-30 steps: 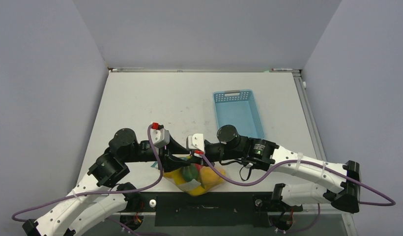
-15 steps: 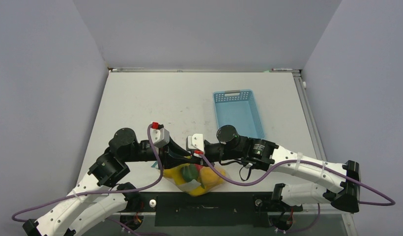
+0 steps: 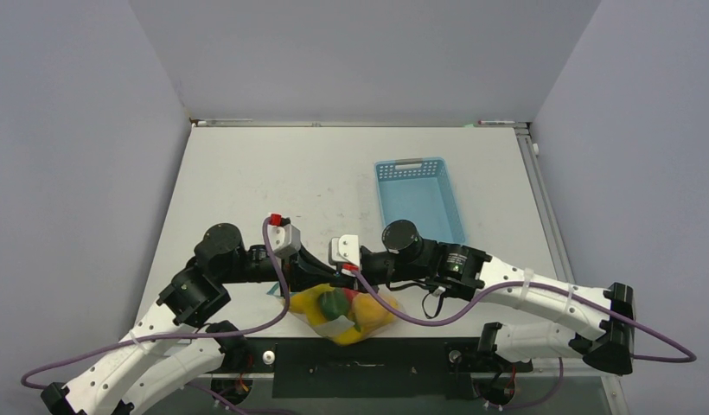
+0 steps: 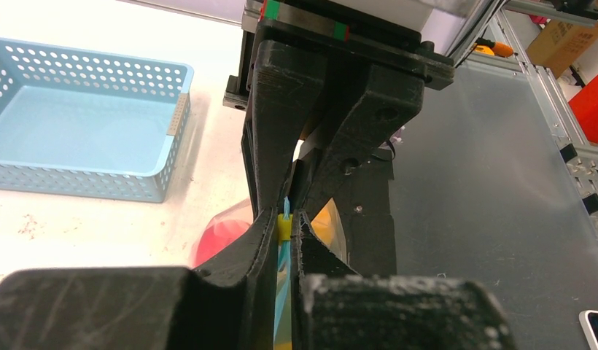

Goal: Place the food in the zip-top bag and seal the zipper
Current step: Zip the zipper food storage bag at the center of the board.

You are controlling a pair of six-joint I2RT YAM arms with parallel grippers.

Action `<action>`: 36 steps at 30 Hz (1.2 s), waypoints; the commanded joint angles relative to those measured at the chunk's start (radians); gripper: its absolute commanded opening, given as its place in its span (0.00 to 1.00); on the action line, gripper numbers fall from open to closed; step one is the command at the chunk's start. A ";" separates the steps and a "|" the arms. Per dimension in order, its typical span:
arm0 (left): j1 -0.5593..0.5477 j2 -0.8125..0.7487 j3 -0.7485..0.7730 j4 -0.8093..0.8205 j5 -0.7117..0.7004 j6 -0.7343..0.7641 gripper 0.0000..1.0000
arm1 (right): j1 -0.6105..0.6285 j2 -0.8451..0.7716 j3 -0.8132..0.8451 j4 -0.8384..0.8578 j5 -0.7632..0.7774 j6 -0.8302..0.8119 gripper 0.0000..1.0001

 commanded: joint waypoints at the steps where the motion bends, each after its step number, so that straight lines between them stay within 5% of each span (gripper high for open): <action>1: 0.000 0.009 0.008 0.001 0.005 0.018 0.00 | -0.002 -0.056 -0.007 0.082 0.015 0.010 0.05; 36: 0.000 0.000 0.010 -0.002 0.002 0.018 0.00 | -0.004 -0.288 -0.085 0.324 0.168 0.119 0.05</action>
